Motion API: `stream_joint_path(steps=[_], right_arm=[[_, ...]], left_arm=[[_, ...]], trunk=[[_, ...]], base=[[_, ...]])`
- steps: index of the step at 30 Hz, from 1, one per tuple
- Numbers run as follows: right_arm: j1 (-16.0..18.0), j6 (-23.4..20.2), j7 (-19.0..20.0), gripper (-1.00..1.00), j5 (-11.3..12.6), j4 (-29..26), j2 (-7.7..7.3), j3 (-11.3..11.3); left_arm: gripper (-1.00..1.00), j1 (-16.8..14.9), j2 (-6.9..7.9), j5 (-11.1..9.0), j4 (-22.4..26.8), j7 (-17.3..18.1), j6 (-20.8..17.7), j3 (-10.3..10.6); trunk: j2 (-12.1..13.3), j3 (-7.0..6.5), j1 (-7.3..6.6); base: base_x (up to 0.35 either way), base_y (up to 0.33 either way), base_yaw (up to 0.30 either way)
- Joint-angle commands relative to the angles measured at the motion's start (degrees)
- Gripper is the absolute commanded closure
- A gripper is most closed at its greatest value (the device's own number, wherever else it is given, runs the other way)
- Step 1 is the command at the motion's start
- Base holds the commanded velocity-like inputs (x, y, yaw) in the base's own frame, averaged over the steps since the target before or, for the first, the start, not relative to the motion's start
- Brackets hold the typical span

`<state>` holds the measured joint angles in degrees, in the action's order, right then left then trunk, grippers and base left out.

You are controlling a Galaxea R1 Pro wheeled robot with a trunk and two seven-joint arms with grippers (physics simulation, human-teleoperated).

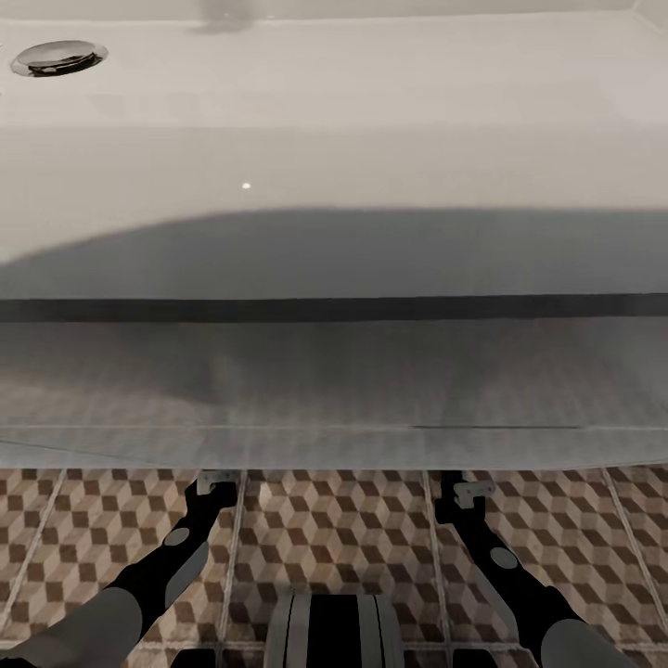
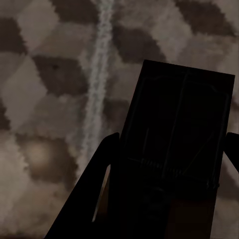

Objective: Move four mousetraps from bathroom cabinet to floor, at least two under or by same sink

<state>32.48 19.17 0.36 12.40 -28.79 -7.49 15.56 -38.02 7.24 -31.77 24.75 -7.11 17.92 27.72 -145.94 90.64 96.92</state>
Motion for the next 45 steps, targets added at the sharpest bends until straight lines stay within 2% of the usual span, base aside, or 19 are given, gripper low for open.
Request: stream_joint_path(steps=[1, 45], right_arm=[[0.0, 0.3, 0.3, 1.00, 0.7, 0.0, -0.06, 0.4], [0.0, 0.3, 0.3, 1.00, 0.7, 0.1, 0.00, 0.5]], left_arm=[[1.00, 0.0, 0.06, -0.1, 0.0, -0.6, 0.2, 0.5], [1.00, 0.0, 0.15, -0.4, 0.0, -0.8, 0.2, 0.0]], trunk=[[0.0, 0.03, -0.01], [0.0, 0.03, -0.01]], base=[[-0.013, 0.000, 0.000], [-0.001, 0.000, 0.000]])
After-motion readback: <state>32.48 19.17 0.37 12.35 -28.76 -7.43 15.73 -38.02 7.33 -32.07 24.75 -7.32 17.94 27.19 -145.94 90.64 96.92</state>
